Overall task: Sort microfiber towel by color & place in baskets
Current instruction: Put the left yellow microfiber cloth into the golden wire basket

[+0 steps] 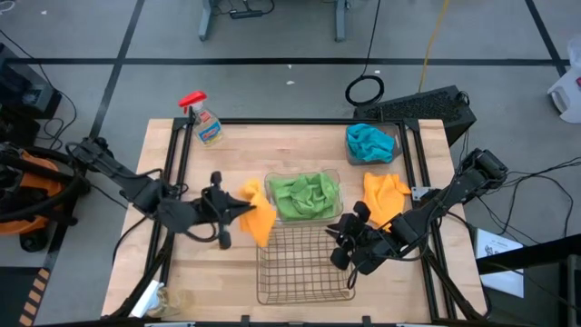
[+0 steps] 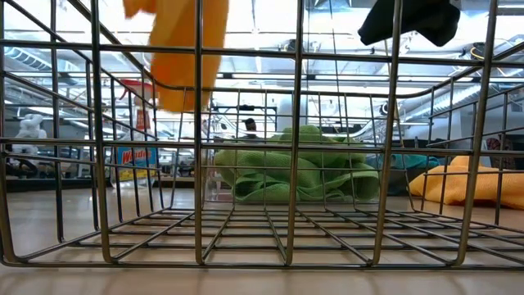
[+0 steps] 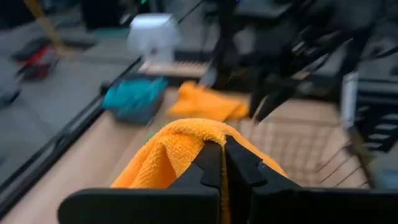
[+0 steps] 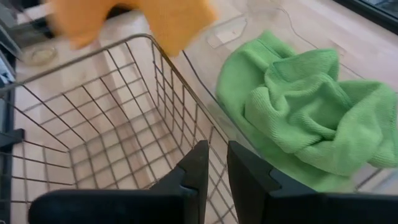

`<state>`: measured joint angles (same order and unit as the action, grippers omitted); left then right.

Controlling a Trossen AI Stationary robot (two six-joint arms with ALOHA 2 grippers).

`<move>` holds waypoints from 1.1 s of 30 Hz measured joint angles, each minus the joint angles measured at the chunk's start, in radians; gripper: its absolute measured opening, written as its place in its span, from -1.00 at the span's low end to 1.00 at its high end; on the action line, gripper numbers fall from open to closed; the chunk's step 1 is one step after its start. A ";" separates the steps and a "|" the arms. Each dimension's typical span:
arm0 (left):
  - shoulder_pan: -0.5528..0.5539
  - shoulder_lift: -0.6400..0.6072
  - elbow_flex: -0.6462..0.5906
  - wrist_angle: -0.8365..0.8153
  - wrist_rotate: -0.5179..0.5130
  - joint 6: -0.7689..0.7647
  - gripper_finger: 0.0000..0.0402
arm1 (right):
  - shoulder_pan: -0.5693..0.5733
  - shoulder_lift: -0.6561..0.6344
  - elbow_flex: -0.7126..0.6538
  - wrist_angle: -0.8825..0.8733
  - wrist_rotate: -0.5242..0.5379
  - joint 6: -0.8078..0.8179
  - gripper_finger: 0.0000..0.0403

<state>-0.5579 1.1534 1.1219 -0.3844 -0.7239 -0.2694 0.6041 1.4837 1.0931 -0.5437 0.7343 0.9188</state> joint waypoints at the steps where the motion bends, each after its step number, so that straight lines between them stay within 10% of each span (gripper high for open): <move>1: -0.004 0.000 0.007 0.034 0.015 0.036 -0.98 | 0.000 0.000 0.000 0.010 0.000 -0.005 -0.74; 10: -0.048 0.000 0.027 0.282 0.276 0.230 -0.98 | 0.000 0.000 0.000 0.024 -0.003 -0.037 -0.74; 33: -0.015 0.263 0.058 0.379 0.326 0.117 -0.98 | -0.007 -0.001 0.000 -0.050 -0.087 -0.098 -0.74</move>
<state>-0.5732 1.4160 1.1803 -0.0055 -0.3974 -0.1522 0.5968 1.4830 1.0931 -0.5936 0.6470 0.8209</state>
